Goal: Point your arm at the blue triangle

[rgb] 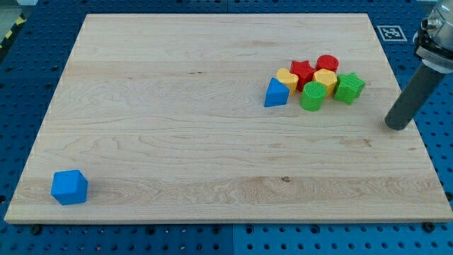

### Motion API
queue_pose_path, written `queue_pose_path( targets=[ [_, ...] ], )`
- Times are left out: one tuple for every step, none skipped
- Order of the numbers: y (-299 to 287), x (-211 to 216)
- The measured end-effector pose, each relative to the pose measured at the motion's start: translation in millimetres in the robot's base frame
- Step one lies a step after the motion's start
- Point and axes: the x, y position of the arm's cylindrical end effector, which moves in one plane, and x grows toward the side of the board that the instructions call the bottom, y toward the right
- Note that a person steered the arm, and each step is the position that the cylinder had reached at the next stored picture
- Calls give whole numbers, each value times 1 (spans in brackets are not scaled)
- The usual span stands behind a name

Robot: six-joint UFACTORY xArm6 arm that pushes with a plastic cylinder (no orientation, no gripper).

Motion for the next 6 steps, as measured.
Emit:
queue_pose_path(
  targets=[
    [-15,-16],
    [-42,-2],
    [-60,10],
    [-114,9],
    [-166,-5],
    [-176,-25]
  ],
)
